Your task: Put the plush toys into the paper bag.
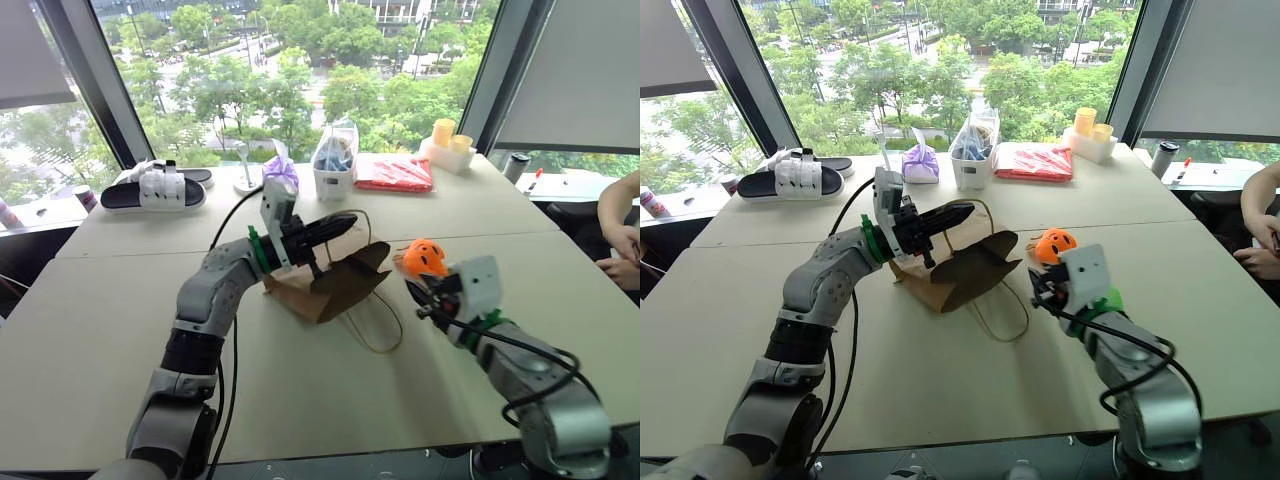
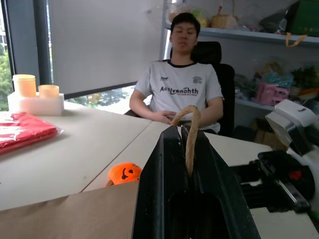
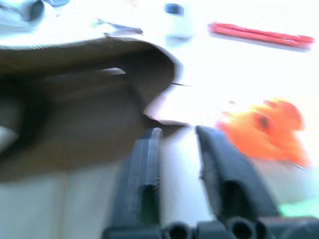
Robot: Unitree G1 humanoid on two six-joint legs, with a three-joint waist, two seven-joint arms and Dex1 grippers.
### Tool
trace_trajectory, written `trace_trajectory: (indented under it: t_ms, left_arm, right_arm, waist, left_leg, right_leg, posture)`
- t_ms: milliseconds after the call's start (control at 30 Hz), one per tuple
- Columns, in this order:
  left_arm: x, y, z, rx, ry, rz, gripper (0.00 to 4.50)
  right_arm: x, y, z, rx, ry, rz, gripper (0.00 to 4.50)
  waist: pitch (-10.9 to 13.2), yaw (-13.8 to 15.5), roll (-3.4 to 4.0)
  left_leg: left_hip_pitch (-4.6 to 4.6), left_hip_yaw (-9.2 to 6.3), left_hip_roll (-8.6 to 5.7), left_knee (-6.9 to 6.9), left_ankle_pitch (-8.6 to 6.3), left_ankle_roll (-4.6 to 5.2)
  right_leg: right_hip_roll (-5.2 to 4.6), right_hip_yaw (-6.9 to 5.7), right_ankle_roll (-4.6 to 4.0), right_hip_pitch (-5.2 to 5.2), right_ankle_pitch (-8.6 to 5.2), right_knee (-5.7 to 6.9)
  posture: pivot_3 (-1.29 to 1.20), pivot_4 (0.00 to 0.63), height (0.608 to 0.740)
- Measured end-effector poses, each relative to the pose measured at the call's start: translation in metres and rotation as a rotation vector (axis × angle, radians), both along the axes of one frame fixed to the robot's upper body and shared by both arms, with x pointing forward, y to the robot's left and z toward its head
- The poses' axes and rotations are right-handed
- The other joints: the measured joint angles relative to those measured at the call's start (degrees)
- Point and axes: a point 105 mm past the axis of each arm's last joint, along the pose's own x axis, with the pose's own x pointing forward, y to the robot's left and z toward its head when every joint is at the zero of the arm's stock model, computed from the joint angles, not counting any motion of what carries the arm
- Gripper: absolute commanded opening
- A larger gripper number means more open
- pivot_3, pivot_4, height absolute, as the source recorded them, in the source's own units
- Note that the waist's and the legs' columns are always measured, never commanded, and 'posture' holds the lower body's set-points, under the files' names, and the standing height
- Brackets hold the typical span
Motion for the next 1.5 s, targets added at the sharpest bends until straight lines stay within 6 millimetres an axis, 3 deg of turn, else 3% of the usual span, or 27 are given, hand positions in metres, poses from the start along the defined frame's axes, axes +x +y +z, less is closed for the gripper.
trace_trajectory:
  t_ms: [100,133,233,433,600,833,933,1167,1300,1500]
  left_arm:
    - [-0.001,-0.002,-0.003,0.006,0.009,-0.006,0.00]
    - [-0.002,-0.004,-0.003,0.007,0.005,-0.012,0.00]
    - [-0.003,-0.005,-0.002,0.008,0.001,-0.014,0.00]
    - [-0.003,-0.006,-0.002,0.011,-0.002,-0.010,0.00]
    - [-0.003,-0.005,-0.001,0.010,-0.006,0.003,0.00]
    - [-0.005,-0.005,0.004,0.009,-0.024,0.012,0.00]
    - [-0.004,-0.005,0.004,0.007,-0.024,0.023,0.00]
    - [-0.002,-0.002,0.004,0.013,-0.024,0.040,0.00]
    - [-0.001,0.001,0.004,0.019,-0.026,0.051,0.00]
    - [0.004,0.002,0.007,0.015,-0.012,0.055,0.00]
  right_arm:
    - [-0.011,-0.026,-0.002,-0.074,0.043,-0.073,4.39]
    - [-0.015,-0.031,-0.008,-0.103,0.073,-0.080,4.46]
    - [-0.021,-0.036,-0.030,-0.150,0.155,-0.079,4.46]
    - [-0.013,-0.039,-0.045,-0.164,0.180,-0.094,4.46]
    - [0.007,-0.051,-0.075,-0.192,0.218,-0.134,4.46]
    - [0.031,-0.055,-0.070,-0.274,0.187,-0.121,4.46]
    - [0.038,-0.057,-0.069,-0.275,0.173,-0.135,3.64]
    - [0.038,-0.063,-0.065,-0.275,0.159,-0.157,0.15]
    - [0.029,-0.056,-0.057,-0.236,0.151,-0.113,0.15]
    - [0.015,0.009,0.002,-0.109,0.012,0.178,0.15]
  waist:
    - [0.0,0.0,-0.01]
    - [0.0,-0.1,0.00]
    - [0.0,-0.3,0.00]
    - [0.0,0.0,0.00]
    - [0.0,-0.2,-0.03]
    - [0.0,-0.3,-0.04]
    - [0.0,-0.3,-0.04]
    - [0.0,-0.2,-0.04]
    - [0.0,-0.2,-0.02]
    - [0.0,-0.2,-0.02]
  left_leg:
    - [0.01,0.01,0.01,0.01,0.00,0.00]
    - [0.04,0.03,0.02,0.00,0.00,0.00]
    - [0.05,0.08,0.03,0.00,0.00,0.01]
    - [0.04,0.07,0.02,0.04,0.00,0.00]
    - [0.07,0.08,0.03,0.04,0.00,0.00]
    - [0.09,0.10,0.03,0.06,0.00,0.00]
    - [0.10,0.09,0.03,0.07,0.01,0.00]
    - [0.10,0.08,0.03,0.05,0.00,0.00]
    - [0.09,0.08,0.03,0.05,0.00,0.00]
    - [0.10,0.05,0.04,0.05,0.00,0.00]
  right_leg:
    - [0.01,-0.01,0.00,0.01,0.00,0.02]
    - [0.01,-0.01,0.00,0.03,0.00,0.02]
    - [0.01,0.01,0.00,0.03,0.00,0.02]
    - [0.00,0.02,0.00,0.05,0.00,0.01]
    - [0.00,0.02,0.00,0.08,0.00,0.01]
    - [0.01,0.03,0.00,0.10,0.00,0.01]
    - [0.01,0.03,-0.01,0.11,0.00,0.01]
    - [0.01,0.03,-0.01,0.11,0.00,0.00]
    - [0.01,0.04,-0.01,0.11,0.00,0.00]
    - [0.02,0.02,0.00,0.11,0.00,0.00]
  posture:
    - [0.00,0.150,0.740]
    - [0.00,0.150,0.740]
    - [0.00,0.150,0.740]
    - [0.00,0.150,0.740]
    - [0.00,0.150,0.740]
    - [0.00,0.150,0.740]
    - [0.00,0.150,0.740]
    - [0.00,0.150,0.740]
    - [0.00,0.150,0.740]
    - [0.00,0.150,0.740]
